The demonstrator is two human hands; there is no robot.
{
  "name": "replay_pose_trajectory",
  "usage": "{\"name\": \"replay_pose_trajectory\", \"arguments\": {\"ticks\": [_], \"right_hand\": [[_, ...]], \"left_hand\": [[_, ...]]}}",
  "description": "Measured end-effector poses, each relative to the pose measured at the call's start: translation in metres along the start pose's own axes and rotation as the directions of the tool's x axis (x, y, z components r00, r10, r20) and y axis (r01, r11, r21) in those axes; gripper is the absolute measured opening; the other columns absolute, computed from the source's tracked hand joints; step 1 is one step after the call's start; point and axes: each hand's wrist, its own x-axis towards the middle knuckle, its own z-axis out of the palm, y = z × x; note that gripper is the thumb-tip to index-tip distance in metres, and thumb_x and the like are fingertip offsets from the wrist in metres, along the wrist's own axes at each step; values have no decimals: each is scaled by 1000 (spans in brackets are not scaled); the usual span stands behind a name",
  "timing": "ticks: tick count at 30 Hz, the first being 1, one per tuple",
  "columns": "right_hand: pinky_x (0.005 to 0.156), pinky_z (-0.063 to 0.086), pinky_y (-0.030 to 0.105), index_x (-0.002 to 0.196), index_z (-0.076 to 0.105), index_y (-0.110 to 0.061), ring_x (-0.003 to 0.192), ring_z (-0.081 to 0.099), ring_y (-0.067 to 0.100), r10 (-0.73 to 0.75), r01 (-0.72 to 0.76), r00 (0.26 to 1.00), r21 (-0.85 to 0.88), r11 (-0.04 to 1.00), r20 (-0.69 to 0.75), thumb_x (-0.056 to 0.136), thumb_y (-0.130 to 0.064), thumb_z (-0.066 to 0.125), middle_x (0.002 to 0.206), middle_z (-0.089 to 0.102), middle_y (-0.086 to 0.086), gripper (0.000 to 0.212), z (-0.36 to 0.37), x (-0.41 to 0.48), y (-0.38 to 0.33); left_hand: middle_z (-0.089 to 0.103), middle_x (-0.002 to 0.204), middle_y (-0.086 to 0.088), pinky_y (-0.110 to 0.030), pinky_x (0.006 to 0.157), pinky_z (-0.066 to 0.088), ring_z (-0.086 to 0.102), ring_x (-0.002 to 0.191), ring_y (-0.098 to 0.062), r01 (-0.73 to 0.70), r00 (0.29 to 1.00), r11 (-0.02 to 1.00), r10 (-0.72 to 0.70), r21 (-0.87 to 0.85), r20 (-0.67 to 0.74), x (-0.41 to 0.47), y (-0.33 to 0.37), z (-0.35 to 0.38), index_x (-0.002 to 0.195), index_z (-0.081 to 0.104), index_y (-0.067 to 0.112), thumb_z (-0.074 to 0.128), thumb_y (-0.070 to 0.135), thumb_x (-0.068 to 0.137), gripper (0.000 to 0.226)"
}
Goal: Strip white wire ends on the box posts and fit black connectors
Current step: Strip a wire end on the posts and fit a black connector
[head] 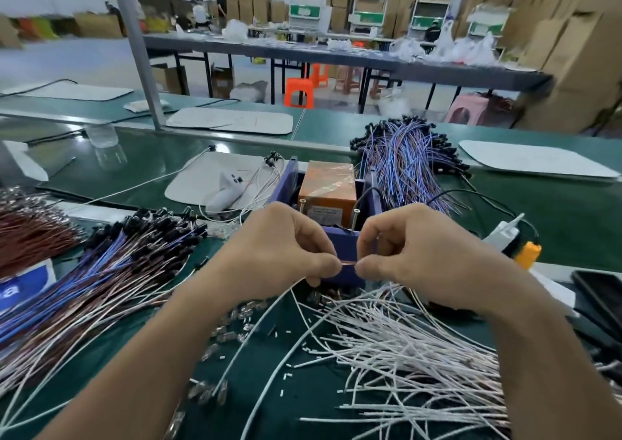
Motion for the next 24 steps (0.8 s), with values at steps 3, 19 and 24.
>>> {"name": "replay_pose_trajectory", "arguments": {"ticks": [3, 19, 24], "right_hand": [[48, 41, 13, 74, 72, -34, 47, 52, 1, 4, -7, 999, -52, 999, -42, 79, -35, 82, 60, 67, -11, 11, 2, 3, 0], [51, 42, 22, 68, 73, -20, 46, 55, 10, 107, -101, 988, 57, 993, -112, 88, -12, 74, 53, 66, 2, 21, -18, -3, 16], [52, 44, 21, 72, 73, -15, 53, 58, 13, 55, -37, 996, 220, 975, -76, 90, -4, 71, 61, 68, 8, 21, -21, -5, 14]], "left_hand": [[76, 67, 1, -20, 64, 59, 74, 62, -15, 4, 999, 999, -2, -43, 45, 5, 2, -5, 74, 81, 24, 85, 23, 79, 6], [77, 70, 3, -19, 62, 58, 73, 62, -12, 14, 989, 1000, -14, 3, 150, 9, 3, -20, 83, 83, 28, 80, 12, 82, 16], [75, 66, 3, -15, 55, 49, 63, 57, -3, 31, 990, 999, -34, 27, 135, 5, 3, -32, 82, 83, 35, 75, 16, 87, 22]]}}
